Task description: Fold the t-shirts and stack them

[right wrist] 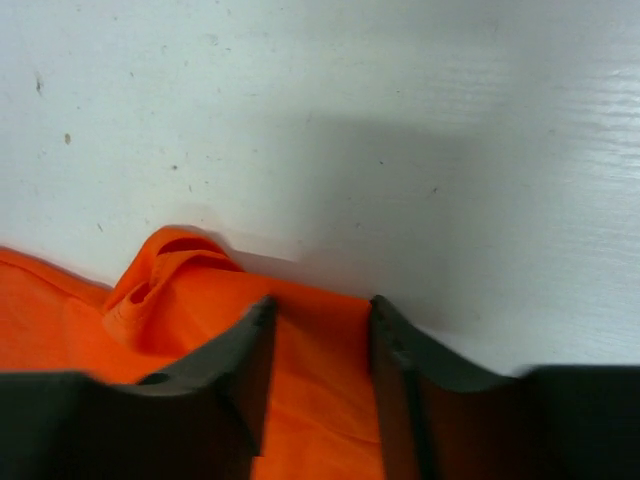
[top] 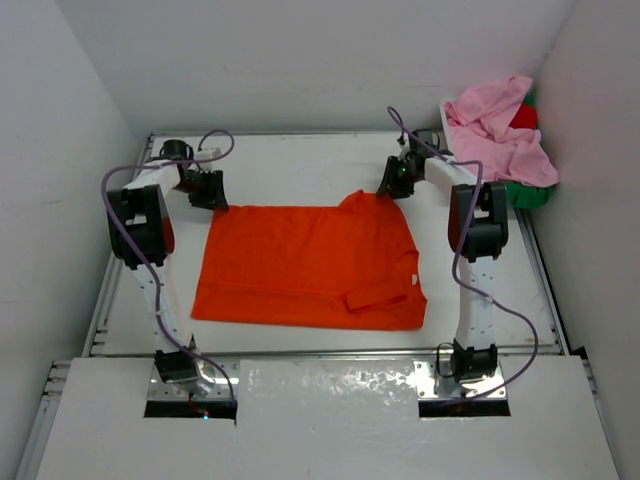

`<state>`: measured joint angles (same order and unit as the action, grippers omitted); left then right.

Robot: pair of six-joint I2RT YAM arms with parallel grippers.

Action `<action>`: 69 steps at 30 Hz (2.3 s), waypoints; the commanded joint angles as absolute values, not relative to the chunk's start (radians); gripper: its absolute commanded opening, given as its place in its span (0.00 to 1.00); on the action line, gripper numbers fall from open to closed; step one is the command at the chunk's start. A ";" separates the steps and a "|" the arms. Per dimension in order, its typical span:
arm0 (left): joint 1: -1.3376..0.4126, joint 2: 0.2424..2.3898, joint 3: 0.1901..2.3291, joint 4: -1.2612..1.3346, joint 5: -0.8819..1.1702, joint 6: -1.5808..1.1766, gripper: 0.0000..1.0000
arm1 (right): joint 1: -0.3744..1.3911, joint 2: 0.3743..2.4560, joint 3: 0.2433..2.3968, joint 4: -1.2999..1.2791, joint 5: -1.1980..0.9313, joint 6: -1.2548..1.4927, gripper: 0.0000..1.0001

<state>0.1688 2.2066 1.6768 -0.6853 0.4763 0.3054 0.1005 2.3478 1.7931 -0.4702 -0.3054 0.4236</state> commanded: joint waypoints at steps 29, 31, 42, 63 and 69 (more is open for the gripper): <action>0.161 1.625 1.085 -0.663 0.318 0.773 0.00 | 0.112 1.362 0.628 -0.147 -0.314 0.474 0.00; 0.160 1.618 1.065 -0.681 0.324 0.785 0.00 | 0.124 1.361 0.601 -0.120 -0.314 0.483 0.00; 0.155 1.614 1.153 -0.529 0.316 0.663 0.00 | 0.127 1.425 0.717 -0.089 -0.284 0.474 0.00; 0.118 1.591 1.086 -0.610 0.391 0.765 0.00 | 0.129 1.405 0.752 -0.184 -0.273 0.414 0.00; 0.126 1.554 0.973 -0.646 0.362 0.818 0.00 | 0.132 1.362 0.604 -0.130 -0.307 0.465 0.00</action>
